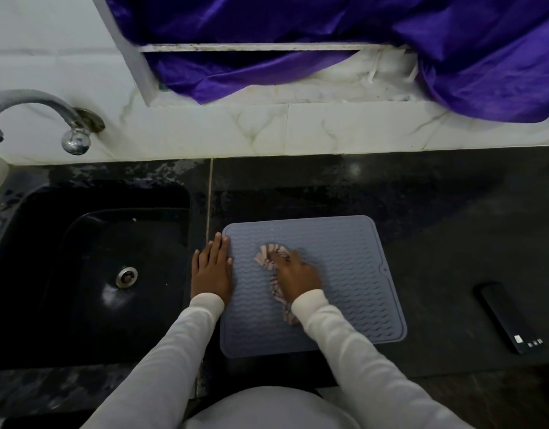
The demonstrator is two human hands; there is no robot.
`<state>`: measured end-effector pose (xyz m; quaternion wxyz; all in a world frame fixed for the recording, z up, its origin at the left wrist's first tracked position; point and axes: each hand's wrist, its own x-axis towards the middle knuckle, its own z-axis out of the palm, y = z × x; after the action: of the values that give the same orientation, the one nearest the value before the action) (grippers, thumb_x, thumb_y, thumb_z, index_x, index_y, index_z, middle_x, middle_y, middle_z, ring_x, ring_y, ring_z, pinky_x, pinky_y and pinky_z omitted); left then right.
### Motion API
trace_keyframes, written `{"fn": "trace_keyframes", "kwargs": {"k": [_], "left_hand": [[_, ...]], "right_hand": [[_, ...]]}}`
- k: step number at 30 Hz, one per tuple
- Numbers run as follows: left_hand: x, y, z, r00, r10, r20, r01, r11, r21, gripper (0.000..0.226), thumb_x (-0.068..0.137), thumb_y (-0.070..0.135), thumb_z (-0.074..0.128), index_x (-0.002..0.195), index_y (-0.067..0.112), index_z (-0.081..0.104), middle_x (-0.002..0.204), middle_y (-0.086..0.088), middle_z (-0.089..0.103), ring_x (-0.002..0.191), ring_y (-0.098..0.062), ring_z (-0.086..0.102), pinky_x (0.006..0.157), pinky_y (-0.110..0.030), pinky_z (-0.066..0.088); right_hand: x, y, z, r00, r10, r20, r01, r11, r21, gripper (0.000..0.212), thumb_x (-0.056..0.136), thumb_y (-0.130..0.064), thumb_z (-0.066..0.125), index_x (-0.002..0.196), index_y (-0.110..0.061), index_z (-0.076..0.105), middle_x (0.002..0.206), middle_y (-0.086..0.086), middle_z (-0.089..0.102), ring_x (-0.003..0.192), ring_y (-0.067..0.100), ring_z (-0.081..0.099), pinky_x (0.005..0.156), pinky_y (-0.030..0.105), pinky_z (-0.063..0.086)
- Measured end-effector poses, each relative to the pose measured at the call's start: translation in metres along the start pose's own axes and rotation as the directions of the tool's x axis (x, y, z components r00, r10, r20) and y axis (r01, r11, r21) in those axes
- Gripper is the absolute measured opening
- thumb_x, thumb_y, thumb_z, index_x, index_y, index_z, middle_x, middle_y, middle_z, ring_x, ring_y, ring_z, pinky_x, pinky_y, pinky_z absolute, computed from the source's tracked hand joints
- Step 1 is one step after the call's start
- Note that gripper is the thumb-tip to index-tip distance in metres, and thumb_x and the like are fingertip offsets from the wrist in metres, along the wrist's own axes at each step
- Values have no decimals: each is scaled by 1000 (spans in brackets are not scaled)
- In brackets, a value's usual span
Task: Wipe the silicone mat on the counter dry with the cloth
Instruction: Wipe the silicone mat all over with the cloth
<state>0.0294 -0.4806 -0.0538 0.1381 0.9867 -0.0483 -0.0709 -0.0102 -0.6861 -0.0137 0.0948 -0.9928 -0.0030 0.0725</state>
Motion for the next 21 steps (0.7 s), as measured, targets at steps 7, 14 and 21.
{"fn": "trace_keyframes", "kwargs": {"k": [7,14,21], "left_hand": [[-2,0,-1,1000,13,-11,-13,1000,-11,61,97,43,7,156,25,10,163,4,5,149,-19,11,122,-42,1],[-2,-1,-1,1000,6,-13,-6,1000,-2,57,100,41,13,156,26,10,163,5,5,149,-19,10,122,-41,0],[0,4,5,999,-26,-29,26,1000,7,53,105,33,24,156,24,11,163,4,7,149,-20,11,122,-42,0]], "right_hand": [[-9,91,-2,985,151,-89,-155,987,-47,54,66,-4,75,117,-21,67,94,24,64,43,37,57,38,41,47],[-20,156,-20,938,338,-82,-340,940,-12,48,93,-18,49,138,-36,48,117,17,54,80,44,63,71,49,50],[-20,172,-35,893,445,-70,-439,895,82,46,93,-27,49,139,-32,46,116,18,54,92,45,59,80,49,49]]}}
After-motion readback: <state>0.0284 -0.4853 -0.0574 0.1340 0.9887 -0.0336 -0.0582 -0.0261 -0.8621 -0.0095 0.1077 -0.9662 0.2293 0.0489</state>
